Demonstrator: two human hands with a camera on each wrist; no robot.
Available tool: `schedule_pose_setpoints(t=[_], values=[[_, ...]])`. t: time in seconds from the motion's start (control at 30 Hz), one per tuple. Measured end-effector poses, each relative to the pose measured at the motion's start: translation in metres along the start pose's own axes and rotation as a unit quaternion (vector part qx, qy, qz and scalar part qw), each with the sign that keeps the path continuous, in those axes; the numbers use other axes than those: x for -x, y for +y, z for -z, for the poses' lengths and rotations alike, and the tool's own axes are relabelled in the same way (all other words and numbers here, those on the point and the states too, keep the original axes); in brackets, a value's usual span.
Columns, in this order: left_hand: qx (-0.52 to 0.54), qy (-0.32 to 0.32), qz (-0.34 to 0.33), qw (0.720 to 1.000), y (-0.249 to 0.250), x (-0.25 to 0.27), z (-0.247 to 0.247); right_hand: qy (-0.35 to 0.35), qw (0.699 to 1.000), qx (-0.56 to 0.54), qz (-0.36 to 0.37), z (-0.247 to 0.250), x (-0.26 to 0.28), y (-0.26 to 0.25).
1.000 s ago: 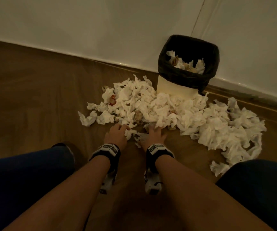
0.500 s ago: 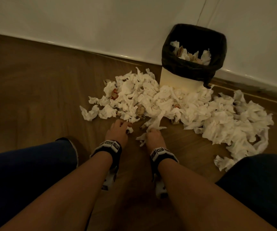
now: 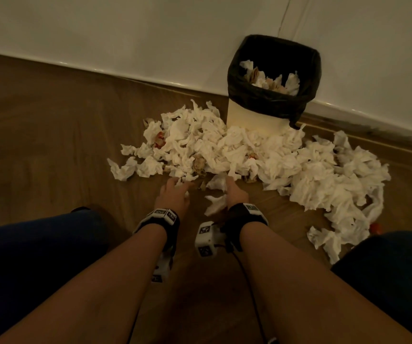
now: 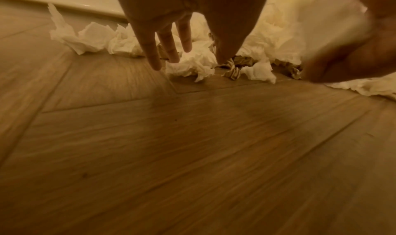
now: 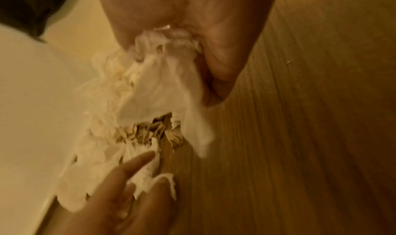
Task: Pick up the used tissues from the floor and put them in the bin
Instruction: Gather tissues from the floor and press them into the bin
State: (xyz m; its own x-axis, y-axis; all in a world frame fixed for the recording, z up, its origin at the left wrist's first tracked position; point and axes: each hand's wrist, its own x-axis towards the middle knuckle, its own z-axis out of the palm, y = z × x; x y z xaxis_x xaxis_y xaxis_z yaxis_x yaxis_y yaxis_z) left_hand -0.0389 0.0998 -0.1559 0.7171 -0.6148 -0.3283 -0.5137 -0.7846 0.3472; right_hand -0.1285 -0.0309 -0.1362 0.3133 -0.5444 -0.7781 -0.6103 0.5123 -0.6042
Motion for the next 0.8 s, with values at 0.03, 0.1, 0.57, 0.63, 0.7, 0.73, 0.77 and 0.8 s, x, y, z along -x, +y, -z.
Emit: schedule_pose_setpoints(t=[0.03, 0.1, 0.57, 0.63, 0.7, 0.73, 0.77, 0.8], values=[[-0.006, 0.002, 0.004, 1.000, 0.000, -0.001, 0.000, 0.001, 1.000, -0.014, -0.011, 0.001, -0.003, 0.000], [-0.010, 0.003, 0.020, 1.000, 0.000, -0.003, -0.001, -0.026, 0.994, -0.090, -0.048, 0.002, -0.007, -0.001], [-0.042, -0.079, 0.049, 0.995, -0.012, -0.021, -0.009, -0.109, 0.978, -0.164, -0.074, 0.001, 0.003, 0.000], [-0.036, -0.052, 0.043, 0.997, -0.012, -0.018, -0.011, -0.119, 0.968, -0.206, -0.084, 0.003, 0.004, -0.003], [0.031, -0.015, 0.050, 0.998, -0.011, -0.017, -0.011, -0.125, 0.959, -0.236, -0.097, 0.006, 0.005, -0.006], [0.063, 0.003, 0.054, 0.997, -0.010, -0.017, -0.010, -0.128, 0.955, -0.248, -0.097, 0.007, 0.005, -0.008], [0.091, 0.019, 0.062, 0.994, -0.007, -0.017, -0.007, -0.129, 0.950, -0.268, -0.096, 0.007, 0.006, -0.012], [0.119, 0.036, 0.072, 0.990, -0.003, -0.018, -0.004, -0.120, 0.945, -0.289, -0.091, 0.006, 0.009, -0.016]])
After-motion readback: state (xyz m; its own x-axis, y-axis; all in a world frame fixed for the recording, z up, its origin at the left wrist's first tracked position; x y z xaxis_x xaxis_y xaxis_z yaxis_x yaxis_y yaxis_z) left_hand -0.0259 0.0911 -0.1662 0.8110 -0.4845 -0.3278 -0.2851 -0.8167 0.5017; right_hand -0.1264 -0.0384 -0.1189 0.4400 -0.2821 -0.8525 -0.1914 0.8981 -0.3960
